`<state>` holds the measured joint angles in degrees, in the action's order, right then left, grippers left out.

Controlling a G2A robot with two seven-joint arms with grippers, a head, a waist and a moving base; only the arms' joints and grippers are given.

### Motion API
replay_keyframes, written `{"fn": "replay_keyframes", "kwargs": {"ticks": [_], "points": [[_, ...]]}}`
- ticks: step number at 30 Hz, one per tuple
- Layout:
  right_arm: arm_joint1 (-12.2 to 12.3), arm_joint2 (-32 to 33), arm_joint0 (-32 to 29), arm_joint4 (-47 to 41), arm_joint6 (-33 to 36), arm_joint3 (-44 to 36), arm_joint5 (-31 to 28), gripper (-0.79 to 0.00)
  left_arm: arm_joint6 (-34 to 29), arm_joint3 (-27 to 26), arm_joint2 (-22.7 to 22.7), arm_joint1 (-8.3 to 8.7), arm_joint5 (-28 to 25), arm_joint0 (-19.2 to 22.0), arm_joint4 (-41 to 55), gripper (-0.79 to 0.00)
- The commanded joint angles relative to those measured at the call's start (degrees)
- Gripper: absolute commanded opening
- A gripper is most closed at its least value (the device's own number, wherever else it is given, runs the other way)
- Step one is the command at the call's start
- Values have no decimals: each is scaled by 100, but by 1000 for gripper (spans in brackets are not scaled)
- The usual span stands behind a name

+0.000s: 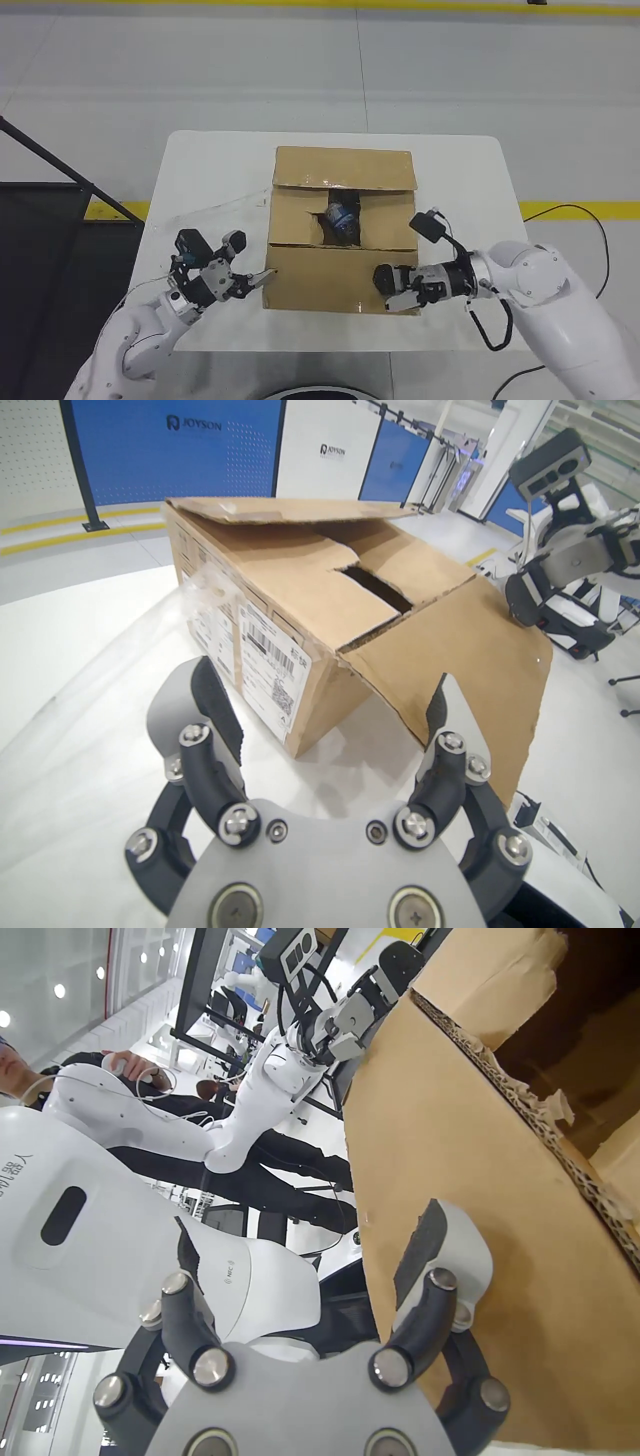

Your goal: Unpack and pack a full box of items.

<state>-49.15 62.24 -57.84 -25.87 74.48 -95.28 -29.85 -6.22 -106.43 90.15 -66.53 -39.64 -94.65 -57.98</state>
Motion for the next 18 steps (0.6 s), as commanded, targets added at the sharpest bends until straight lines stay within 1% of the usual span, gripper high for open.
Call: {"fn": "replay_keyframes", "kwargs": {"ticks": [1, 4, 6, 8, 18], "points": [[88, -128, 67, -7, -178, 44, -178, 0, 29, 62, -78, -1, 10, 20, -22, 0], [183, -262, 219, -275, -457, 317, -456, 0, 13, 137, -114, 7, 6, 54, -43, 0], [216, -302, 307, -660, -669, 495, -668, 0, 28, 164, -126, 12, 19, 61, -61, 0], [246, -279, 387, -828, -781, 712, -779, 0, 58, 188, -108, 16, 65, 52, -39, 0], [246, -279, 387, -828, -781, 712, -779, 0, 70, 192, -97, 16, 101, 49, -34, 0]]}}
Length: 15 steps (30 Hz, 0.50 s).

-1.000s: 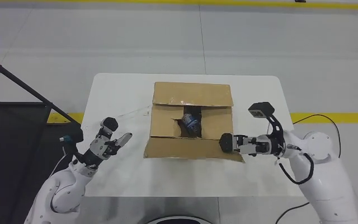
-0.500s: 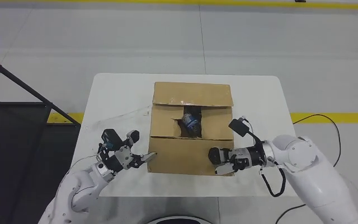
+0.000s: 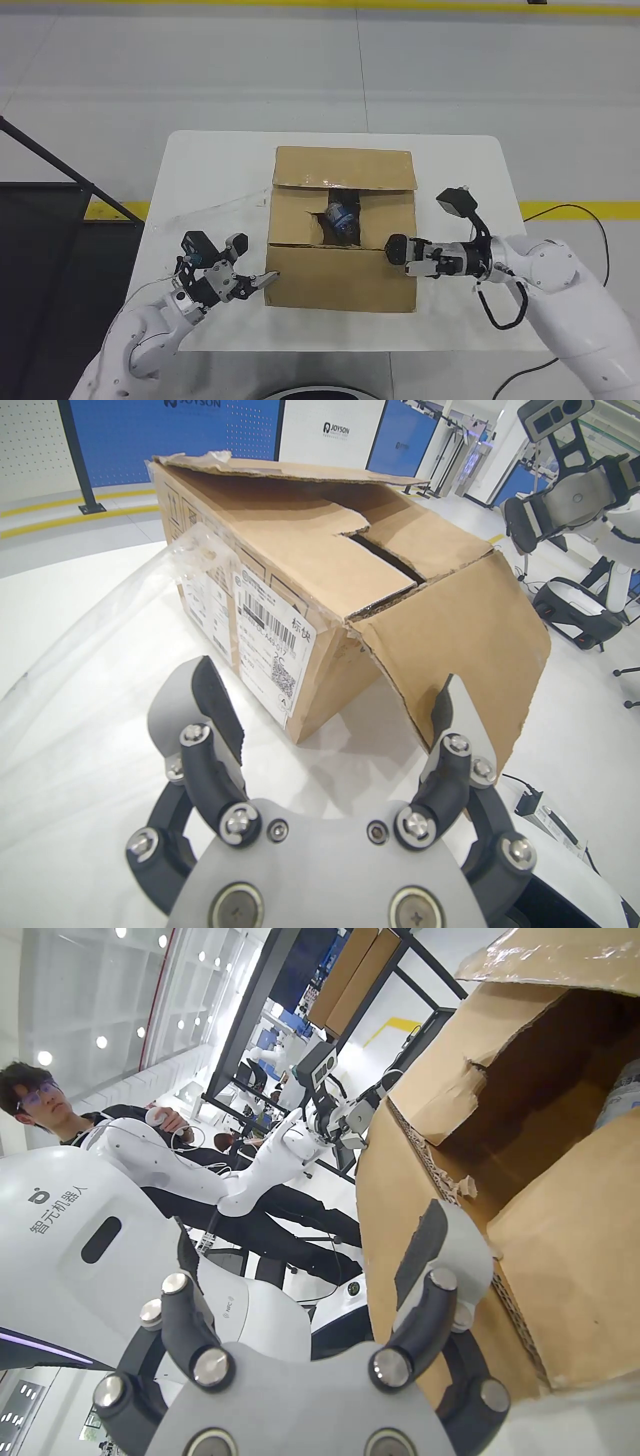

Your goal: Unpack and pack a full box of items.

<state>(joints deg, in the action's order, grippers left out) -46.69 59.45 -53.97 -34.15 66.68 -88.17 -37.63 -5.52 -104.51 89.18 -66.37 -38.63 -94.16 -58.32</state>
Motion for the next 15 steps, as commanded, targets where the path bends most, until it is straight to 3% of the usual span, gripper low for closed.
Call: {"fn": "replay_keyframes", "kwargs": {"ticks": [1, 9, 15], "points": [[0, 0, 0, -1, 0, 1, 0, 0, 0, 0, 0, 0, 0, 0, 0, 0], [-151, -105, 128, -545, -853, 435, 691, 0, 0, 0, 0, 0, 0, 0, 0, 0], [-335, -348, 465, -953, -886, 1050, 1073, 0, 0, 0, 0, 0, 0, 0, 0, 0]]}}
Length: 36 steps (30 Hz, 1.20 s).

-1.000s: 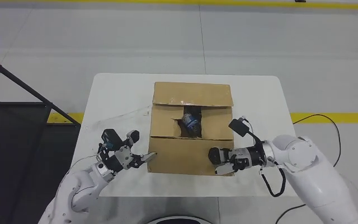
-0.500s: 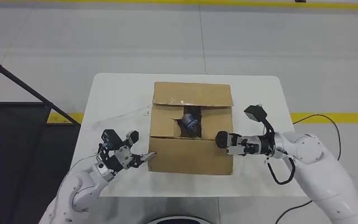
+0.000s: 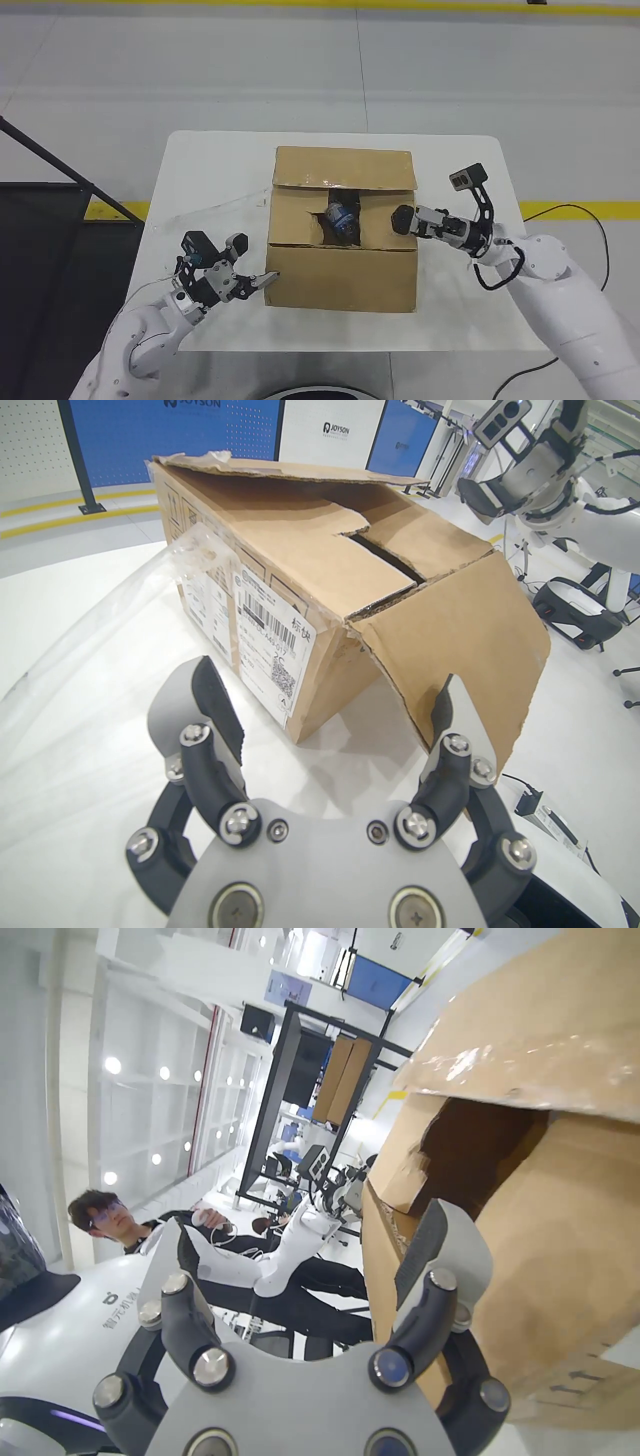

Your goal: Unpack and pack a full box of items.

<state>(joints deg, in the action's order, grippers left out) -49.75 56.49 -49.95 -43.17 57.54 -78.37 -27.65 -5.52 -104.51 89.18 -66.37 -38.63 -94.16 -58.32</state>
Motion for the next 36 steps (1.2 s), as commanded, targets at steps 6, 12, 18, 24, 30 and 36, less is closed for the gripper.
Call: {"fn": "replay_keyframes", "kwargs": {"ticks": [6, 12, 18, 24, 30, 36], "points": [[-253, -332, 468, -403, 195, 635, 257, 0, 0, 0, 0, 0, 0, 0, 0, 0], [-468, -563, 838, -391, 42, 1107, 423, 0, 0, 0, 0, 0, 0, 0, 0, 0], [-648, -687, 1145, -299, -116, 1467, 465, 0, 0, 0, 0, 0, 0, 0, 0, 0], [-762, -637, 1387, 61, -629, 1520, 283, 0, 0, 0, 0, 0, 0, 0, 0, 0], [-863, -618, 1721, 757, -1381, 1444, 457, 0, 0, 0, 0, 0, 0, 0, 0, 0], [-1042, -792, 2121, 1094, -1635, 1500, 717, 0, 0, 0, 0, 0, 0, 0, 0, 0]]}}
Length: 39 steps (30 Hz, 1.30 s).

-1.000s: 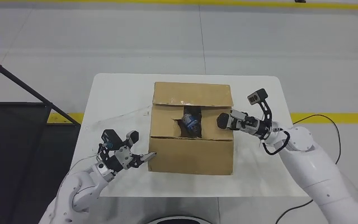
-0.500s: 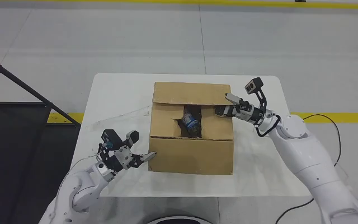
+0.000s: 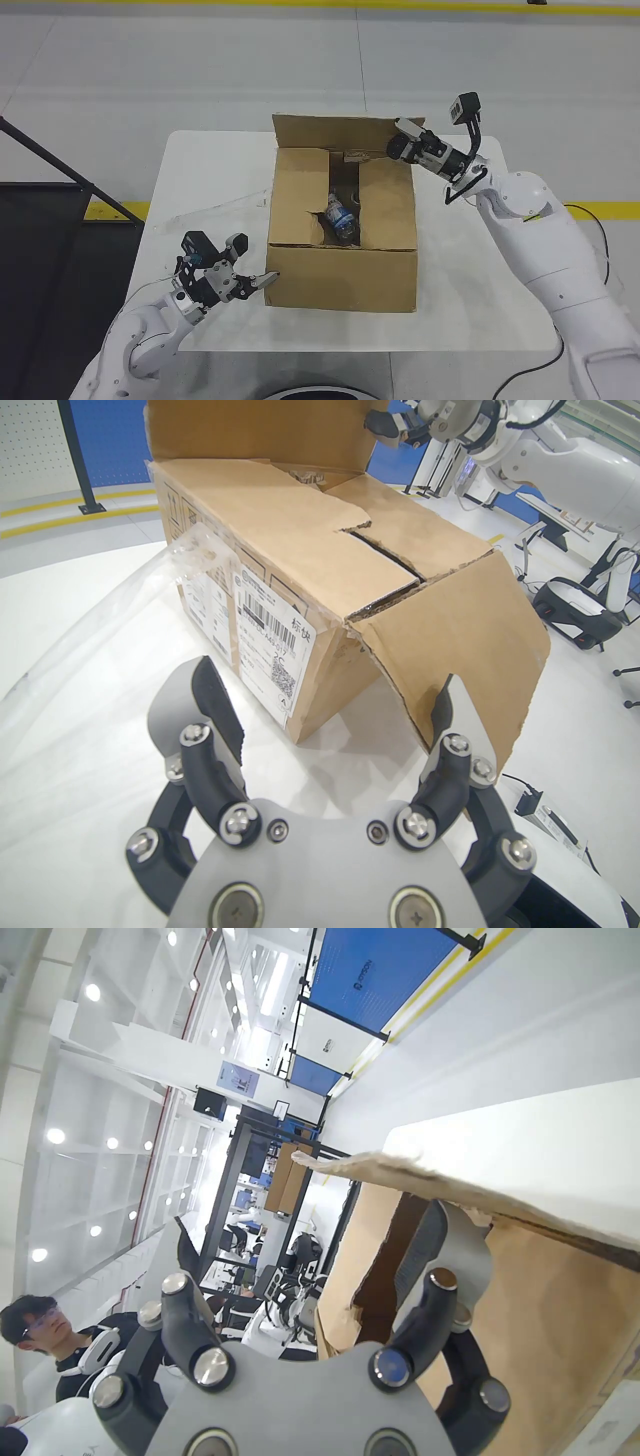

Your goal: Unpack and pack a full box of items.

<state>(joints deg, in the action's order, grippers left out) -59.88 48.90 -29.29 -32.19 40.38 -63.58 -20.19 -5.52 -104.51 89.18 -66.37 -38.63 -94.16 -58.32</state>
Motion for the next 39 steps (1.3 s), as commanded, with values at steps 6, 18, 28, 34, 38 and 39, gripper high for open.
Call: {"fn": "replay_keyframes", "kwargs": {"ticks": [6, 18, 28, 34, 38, 39], "points": [[-29, -33, 55, -4, 81, 21, -28, 0, 0, 0, 0, 0, 0, 0, 0, 0], [-67, -46, 28, -17, -86, -84, 37, 0, 0, 0, 0, 0, 0, 0, 0, 0], [-654, -787, 690, 503, -1566, 770, 947, 0, 0, 0, 0, 0, 0, 0, 0, 0], [-995, -953, 952, 363, -1918, 1494, 649, 0, 0, 0, 0, 0, 0, 0, 0, 0], [-1159, -972, 1116, 280, -1968, 1928, 730, 0, 0, 0, 0, 0, 0, 0, 0, 0], [-1199, -981, 1155, 252, -1924, 2021, 792, 0, 0, 0, 0, 0, 0, 0, 0, 0]]}}
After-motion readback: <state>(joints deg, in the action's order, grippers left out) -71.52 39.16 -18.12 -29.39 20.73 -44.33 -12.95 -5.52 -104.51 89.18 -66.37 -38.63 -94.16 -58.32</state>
